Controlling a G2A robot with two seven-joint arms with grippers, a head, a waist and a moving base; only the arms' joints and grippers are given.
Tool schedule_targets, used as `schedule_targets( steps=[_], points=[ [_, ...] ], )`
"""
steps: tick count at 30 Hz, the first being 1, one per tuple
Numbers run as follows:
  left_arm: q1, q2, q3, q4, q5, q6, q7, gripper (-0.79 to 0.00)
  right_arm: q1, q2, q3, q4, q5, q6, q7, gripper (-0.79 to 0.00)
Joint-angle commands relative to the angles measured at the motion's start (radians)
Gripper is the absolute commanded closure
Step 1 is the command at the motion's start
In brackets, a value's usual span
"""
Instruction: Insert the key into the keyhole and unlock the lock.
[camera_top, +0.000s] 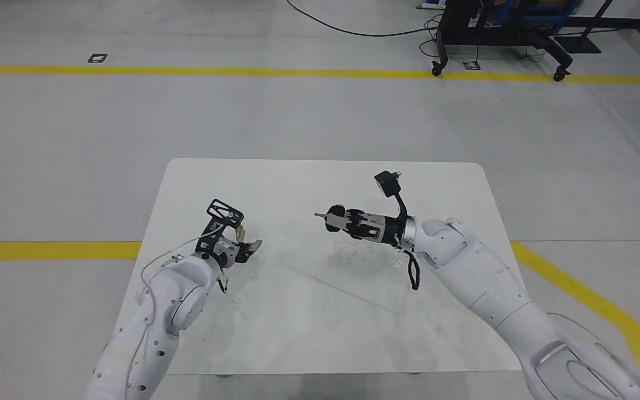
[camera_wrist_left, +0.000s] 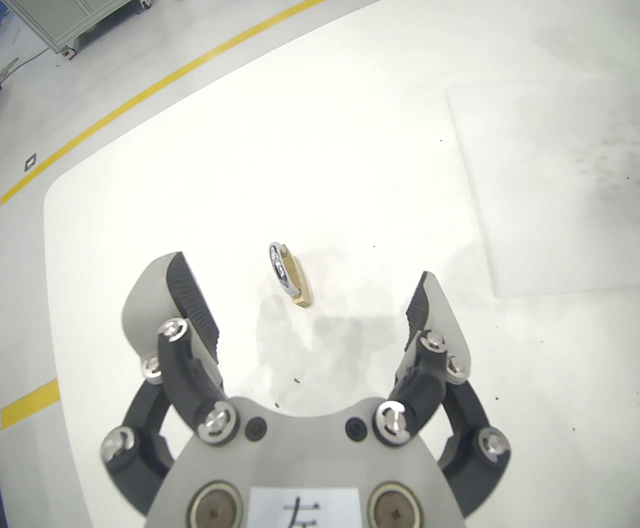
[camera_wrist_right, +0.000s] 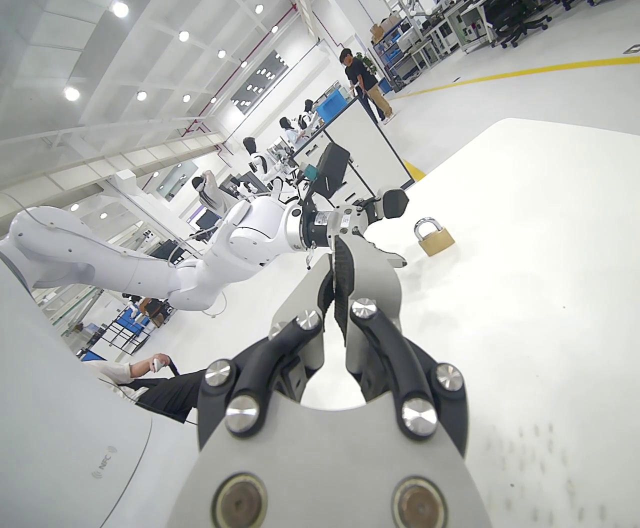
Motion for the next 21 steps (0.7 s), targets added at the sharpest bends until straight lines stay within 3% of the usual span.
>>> schedule_targets(
  steps=[1,10,15,21],
  points=[
    [-0.013,-0.003,0.010,0.017,-0.002,0.012,-0.006,-0.379,0.000,0.000,0.000,0.000,0.000,0.000,0.000,0.000],
    [-0.058,-0.015,0.035,0.068,-0.002,0.031,-0.017,-0.326,0.000,0.000,0.000,0.000,0.000,0.000,0.000,0.000],
    [-0.061,-0.018,0.039,0.065,0.012,0.041,-0.023,-0.206,0.000,0.000,0.000,0.000,0.000,0.000,0.000,0.000],
    [-0.054,-0.020,0.044,0.055,0.045,0.049,-0.032,-0.129,0.000,0.000,0.000,0.000,0.000,0.000,0.000,0.000]
  ],
)
